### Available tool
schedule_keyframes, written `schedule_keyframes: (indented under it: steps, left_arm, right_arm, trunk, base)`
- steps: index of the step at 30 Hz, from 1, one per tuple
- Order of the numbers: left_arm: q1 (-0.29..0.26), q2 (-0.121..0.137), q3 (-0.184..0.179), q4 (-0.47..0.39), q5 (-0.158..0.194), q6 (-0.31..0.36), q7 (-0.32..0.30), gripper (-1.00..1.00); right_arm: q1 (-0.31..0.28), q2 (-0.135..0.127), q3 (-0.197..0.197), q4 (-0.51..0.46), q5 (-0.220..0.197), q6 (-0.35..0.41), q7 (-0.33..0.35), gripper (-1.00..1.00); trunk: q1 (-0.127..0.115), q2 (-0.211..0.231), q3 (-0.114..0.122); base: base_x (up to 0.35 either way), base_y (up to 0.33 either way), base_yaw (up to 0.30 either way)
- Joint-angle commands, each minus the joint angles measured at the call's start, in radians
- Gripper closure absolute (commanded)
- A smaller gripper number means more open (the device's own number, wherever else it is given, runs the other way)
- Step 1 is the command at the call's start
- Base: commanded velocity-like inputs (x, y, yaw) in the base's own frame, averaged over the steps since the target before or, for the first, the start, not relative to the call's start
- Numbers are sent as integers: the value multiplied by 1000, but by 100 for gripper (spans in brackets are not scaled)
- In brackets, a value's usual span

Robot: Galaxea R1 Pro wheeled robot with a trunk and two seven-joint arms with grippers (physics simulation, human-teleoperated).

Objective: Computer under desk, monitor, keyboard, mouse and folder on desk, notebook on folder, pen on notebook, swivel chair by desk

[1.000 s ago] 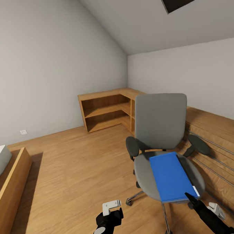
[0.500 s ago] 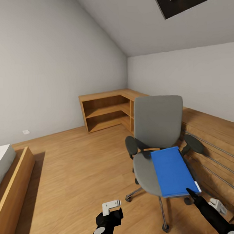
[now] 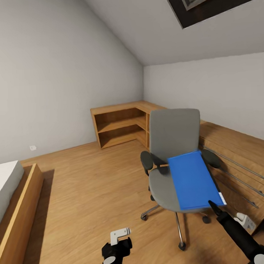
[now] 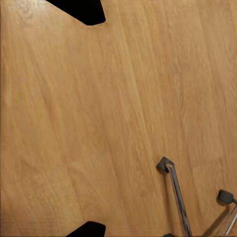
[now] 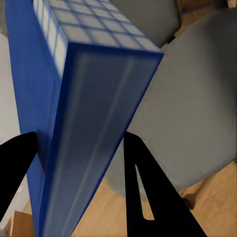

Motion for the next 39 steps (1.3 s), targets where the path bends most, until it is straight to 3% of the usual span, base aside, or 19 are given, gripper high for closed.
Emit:
schedule_keyframes:
  steps: [1, 7, 14, 28, 39]
  left_arm:
    - [-2, 0, -3, 17, 8, -10, 2, -100]
    - [-2, -4, -1, 47, 7, -10, 2, -100]
    - [-2, -9, -1, 53, 9, -10, 3, -100]
    - [-2, -9, -4, 53, 6, -10, 3, -100]
    - [-2, -24, -9, 50, 0, -11, 9, -100]
  right_arm:
    - [15, 17, -2, -41, 6, 9, 1, 100]
    - [62, 97, -3, -188, 103, 17, -3, 100]
    - [106, 146, -6, -273, 132, 40, -5, 100]
    - [113, 152, -12, -283, 132, 36, 20, 100]
    - [113, 150, -44, -278, 130, 36, 48, 100]
  trunk:
    - [-4, 7, 2]
    - [-27, 49, 21]
    - [-54, 98, 43]
    - [-108, 196, 87]
    - [-150, 273, 121]
  base:
    - [-17, 0, 0]
    - [-6, 0, 0]
    - [0, 0, 0]
    - [0, 0, 0]
    - [0, 0, 0]
